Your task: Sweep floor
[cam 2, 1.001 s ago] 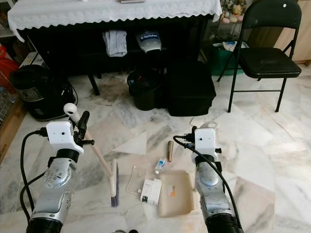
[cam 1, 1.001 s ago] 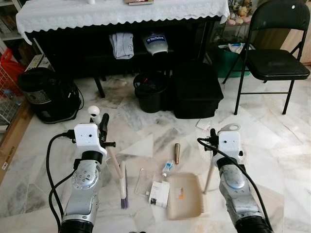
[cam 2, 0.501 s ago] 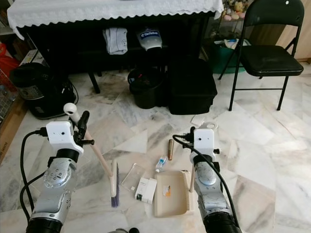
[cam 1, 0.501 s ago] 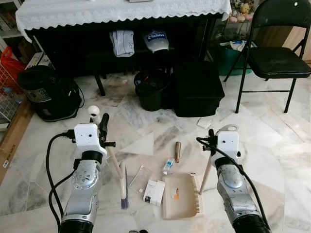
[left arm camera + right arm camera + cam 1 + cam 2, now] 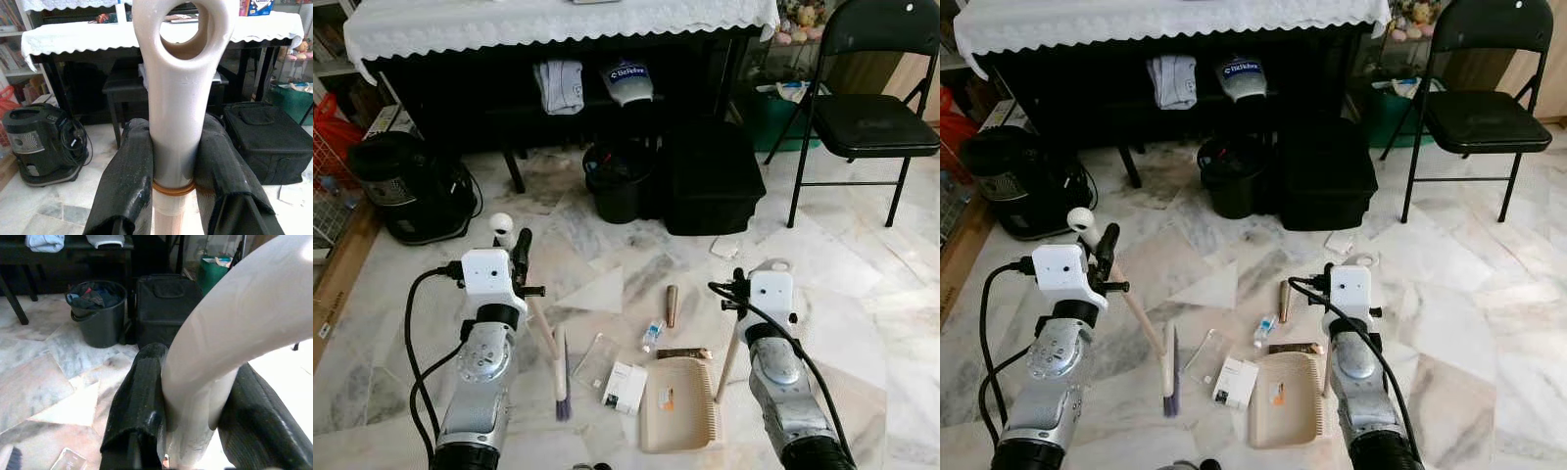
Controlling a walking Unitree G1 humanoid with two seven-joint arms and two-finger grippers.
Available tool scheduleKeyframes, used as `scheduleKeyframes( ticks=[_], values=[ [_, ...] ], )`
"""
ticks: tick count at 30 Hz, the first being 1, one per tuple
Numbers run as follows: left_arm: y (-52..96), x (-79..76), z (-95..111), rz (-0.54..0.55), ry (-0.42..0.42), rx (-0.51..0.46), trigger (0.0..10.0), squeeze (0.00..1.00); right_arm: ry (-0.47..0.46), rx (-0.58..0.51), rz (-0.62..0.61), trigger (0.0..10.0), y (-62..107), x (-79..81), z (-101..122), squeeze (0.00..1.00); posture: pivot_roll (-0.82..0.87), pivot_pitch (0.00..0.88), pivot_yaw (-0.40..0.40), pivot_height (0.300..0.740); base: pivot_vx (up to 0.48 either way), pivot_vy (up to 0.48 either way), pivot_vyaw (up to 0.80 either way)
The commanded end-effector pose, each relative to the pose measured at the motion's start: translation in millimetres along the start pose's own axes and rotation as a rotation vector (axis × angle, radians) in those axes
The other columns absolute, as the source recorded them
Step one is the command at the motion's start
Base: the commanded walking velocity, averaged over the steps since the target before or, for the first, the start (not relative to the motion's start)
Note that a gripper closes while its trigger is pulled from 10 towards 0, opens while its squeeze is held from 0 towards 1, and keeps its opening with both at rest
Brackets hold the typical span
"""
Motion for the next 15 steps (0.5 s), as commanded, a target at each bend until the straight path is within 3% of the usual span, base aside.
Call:
scheduleKeyframes(
  ticks=[1, 15],
  values=[
    [-2.1, 5.6, 9, 0.012, -0.018, -0.038, 10.0, 0.00, 0.001, 0.004, -0.009, 10.0, 2.6, 0.0, -4, 0.00, 0.07, 0.145, 0.046, 0.740, 0.000, 0.000, 0.00],
    [-0.8, 9.0, 9, 0.028, -0.023, -0.040, 10.0, 0.00, 0.017, -0.024, -0.076, 10.0, 0.1, -14.0, -2, 0.00, 0.07, 0.148, 0.040, 0.740, 0.000, 0.000, 0.00]
  ],
)
Point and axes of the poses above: a point about 5 cm out from each wrist's last joint towards the gripper, its own y axis pointing back from the gripper into the wrist, its own z axis along the axis of the wrist's last joint, x = y × z, the point moved 1 cm from there along -y, pointing out of the wrist towards the gripper, and after that the axes turned 13 degrees about y, right-handed, at the moved point
